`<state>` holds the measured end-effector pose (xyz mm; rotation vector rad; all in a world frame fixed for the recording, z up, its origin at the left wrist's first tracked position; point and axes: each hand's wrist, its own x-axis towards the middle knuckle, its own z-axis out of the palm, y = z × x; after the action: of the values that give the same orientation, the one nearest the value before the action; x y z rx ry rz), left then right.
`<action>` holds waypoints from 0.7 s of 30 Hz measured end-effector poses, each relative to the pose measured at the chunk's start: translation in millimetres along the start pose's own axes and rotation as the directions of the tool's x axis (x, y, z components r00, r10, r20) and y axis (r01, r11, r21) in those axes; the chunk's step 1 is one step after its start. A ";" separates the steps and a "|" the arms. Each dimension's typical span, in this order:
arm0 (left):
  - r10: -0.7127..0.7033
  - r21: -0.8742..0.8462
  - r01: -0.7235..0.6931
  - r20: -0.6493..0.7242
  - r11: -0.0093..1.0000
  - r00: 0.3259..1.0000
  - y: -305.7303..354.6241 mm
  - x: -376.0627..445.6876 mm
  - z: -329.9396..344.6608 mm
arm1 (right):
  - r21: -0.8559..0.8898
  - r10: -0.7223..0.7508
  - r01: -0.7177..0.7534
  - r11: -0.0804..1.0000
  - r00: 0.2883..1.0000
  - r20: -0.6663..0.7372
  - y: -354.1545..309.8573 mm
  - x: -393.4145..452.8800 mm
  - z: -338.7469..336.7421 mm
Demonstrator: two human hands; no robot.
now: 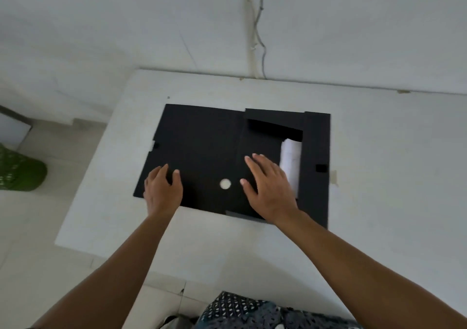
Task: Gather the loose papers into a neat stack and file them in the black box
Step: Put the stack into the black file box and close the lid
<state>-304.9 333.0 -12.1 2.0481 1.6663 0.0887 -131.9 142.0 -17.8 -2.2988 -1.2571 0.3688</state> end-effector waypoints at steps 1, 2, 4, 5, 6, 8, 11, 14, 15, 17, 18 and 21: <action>-0.040 0.022 0.040 -0.004 0.999 0.999 -15.1 6.5 -9.1 | 0.006 -0.044 0.044 0.999 0.997 0.057 -14.1 5.2 11.1; -0.075 0.032 0.075 -0.002 0.997 0.997 -29.8 12.6 -16.2 | 0.009 -0.077 0.076 0.997 0.989 0.130 -27.3 9.9 22.0; -0.131 0.018 0.131 0.018 0.991 0.991 -55.1 22.3 -26.0 | -0.038 -0.115 0.131 0.991 0.952 0.284 -48.8 16.5 42.0; -0.155 -0.002 0.156 0.032 0.988 0.987 -64.3 25.0 -28.9 | -0.080 -0.120 0.157 0.984 0.930 0.347 -56.8 18.8 50.3; -0.176 -0.019 0.176 0.041 0.984 0.984 -70.7 27.0 -30.6 | -0.117 -0.113 0.173 0.978 0.909 0.401 -62.6 20.2 57.0; -0.190 -0.033 0.192 0.041 0.981 0.981 -77.9 31.0 -32.7 | -0.176 -0.079 0.184 0.967 0.875 0.478 -68.6 21.2 67.0; -0.226 -0.092 0.230 0.047 0.969 0.973 -81.6 41.6 -30.7 | -0.250 -0.068 0.210 0.945 0.874 0.481 -67.2 19.4 73.9; -0.325 -0.212 0.334 0.079 0.918 0.942 -83.3 54.2 -29.8 | -0.266 -0.073 0.216 0.939 0.885 0.460 -65.4 18.1 76.4; -0.350 -0.255 0.364 0.102 0.896 0.931 -83.4 57.6 -31.5 | -0.269 -0.074 0.218 0.938 0.885 0.460 -66.0 17.7 76.0; -0.358 -0.364 0.394 0.163 0.844 0.919 -80.7 64.4 -38.4 | -0.258 -0.074 0.212 0.943 0.886 0.459 -67.1 18.1 74.3; -0.331 -0.423 0.381 0.190 0.822 0.924 -77.6 66.1 -43.3 | -0.221 -0.068 0.186 0.957 0.889 0.453 -67.3 19.3 72.7; -0.168 -0.549 0.215 0.135 0.807 0.976 -56.9 53.7 -66.6 | 0.073 0.008 -0.033 0.997 0.949 0.316 -75.3 25.4 58.2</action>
<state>-366.1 412.7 9.2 1.4143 1.5514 0.3781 -198.1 214.5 -26.5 -2.2490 -1.3409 0.8057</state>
